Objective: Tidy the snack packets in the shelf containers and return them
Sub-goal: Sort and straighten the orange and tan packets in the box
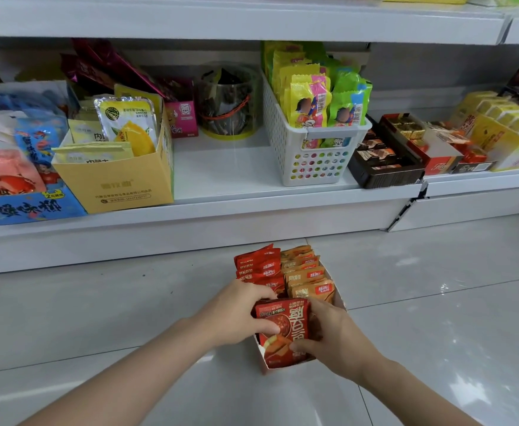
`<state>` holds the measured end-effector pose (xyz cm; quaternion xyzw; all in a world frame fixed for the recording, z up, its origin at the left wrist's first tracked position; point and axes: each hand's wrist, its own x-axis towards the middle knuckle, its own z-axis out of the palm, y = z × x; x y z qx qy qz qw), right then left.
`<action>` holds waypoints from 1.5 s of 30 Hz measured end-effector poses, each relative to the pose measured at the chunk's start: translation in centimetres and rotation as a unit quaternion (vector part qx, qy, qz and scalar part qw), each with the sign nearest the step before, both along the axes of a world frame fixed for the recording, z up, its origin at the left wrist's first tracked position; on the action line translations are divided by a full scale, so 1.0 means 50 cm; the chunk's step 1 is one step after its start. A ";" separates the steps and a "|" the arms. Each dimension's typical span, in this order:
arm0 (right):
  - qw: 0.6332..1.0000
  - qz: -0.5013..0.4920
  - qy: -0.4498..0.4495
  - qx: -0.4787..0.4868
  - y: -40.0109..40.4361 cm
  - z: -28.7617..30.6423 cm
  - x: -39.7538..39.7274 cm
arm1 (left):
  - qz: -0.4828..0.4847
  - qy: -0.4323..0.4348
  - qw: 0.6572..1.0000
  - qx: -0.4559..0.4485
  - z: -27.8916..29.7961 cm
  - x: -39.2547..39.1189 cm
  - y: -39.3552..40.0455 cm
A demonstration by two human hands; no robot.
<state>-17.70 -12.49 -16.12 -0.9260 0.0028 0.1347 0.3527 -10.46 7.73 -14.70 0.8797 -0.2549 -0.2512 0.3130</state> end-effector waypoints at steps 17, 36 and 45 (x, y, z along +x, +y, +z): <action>0.964 -0.157 -0.004 0.213 0.012 0.036 -0.021 | 0.156 -0.110 0.976 -0.104 0.036 -0.003 0.009; 0.770 -0.202 0.160 0.584 0.005 0.097 0.008 | 0.316 0.229 0.858 -0.335 0.093 -0.027 -0.002; 0.858 -0.130 0.144 0.476 -0.039 0.132 0.029 | 0.287 0.321 0.829 -0.357 0.110 -0.057 -0.034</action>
